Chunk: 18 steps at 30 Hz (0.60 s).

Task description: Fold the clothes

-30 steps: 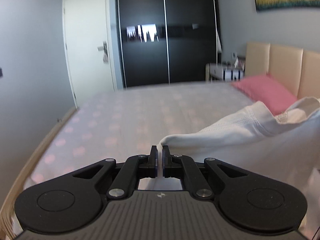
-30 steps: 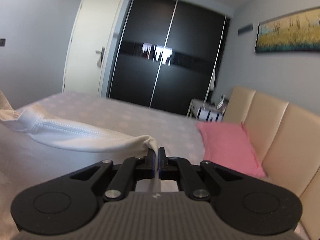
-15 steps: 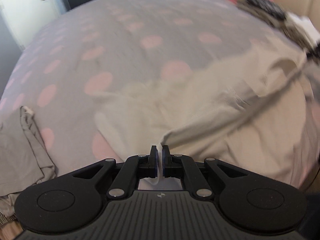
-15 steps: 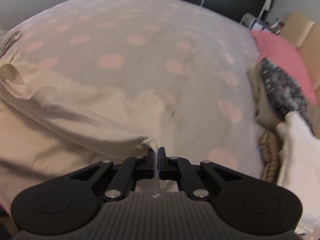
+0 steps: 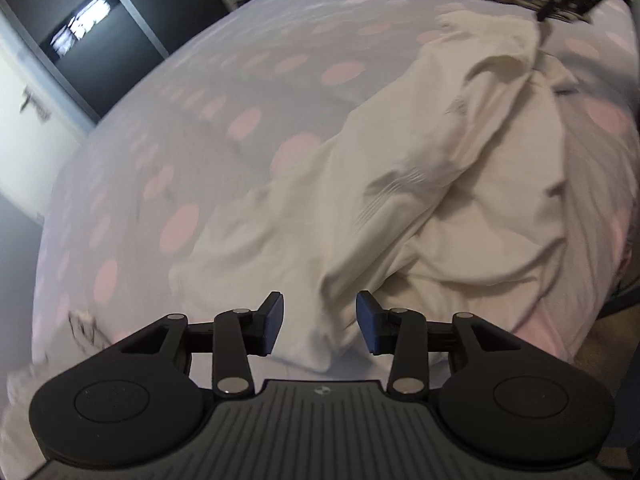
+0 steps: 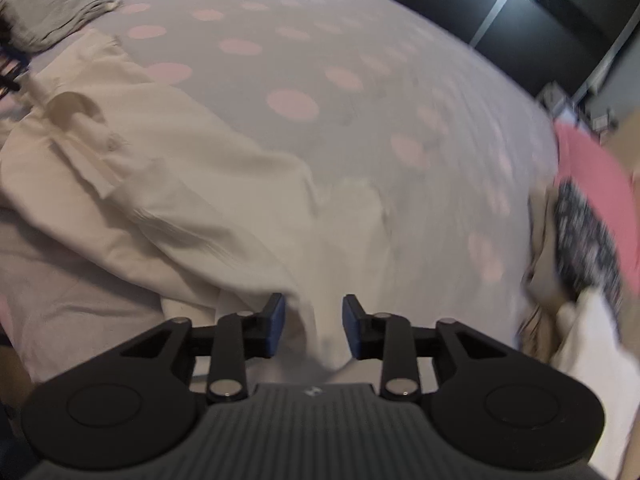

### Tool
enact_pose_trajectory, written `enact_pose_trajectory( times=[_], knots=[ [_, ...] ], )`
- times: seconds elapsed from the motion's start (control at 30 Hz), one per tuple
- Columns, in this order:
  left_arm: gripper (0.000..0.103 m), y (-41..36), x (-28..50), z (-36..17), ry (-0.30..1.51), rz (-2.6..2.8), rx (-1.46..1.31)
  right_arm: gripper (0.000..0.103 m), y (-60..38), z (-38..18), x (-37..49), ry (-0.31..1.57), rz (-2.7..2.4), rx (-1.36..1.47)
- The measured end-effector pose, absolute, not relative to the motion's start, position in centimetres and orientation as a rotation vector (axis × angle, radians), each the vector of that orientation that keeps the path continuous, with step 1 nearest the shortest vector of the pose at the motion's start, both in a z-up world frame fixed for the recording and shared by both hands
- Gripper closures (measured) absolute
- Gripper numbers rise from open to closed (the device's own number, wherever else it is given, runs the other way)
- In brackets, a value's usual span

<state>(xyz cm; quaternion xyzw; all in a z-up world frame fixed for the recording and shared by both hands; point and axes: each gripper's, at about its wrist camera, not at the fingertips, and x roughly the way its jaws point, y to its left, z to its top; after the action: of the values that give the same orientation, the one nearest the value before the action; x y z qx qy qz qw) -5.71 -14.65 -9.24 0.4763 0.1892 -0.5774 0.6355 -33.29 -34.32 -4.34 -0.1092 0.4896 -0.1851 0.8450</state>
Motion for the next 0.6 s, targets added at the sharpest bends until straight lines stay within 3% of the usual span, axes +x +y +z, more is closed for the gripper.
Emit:
enact_pose_trajectory(
  times=[0.27,0.6],
  knots=[
    [0.064,-17.6,-10.3,-11.2,0.173,-1.395,1.268,0.063,-27.3,-5.6,-31.6,1.033,-0.124,-0.625],
    [0.065,-18.9,-11.4,-13.8,0.054,-1.408,1.351,0.063,-26.2,-8.5,-29.2,0.994,-0.063,-0.747]
  ],
)
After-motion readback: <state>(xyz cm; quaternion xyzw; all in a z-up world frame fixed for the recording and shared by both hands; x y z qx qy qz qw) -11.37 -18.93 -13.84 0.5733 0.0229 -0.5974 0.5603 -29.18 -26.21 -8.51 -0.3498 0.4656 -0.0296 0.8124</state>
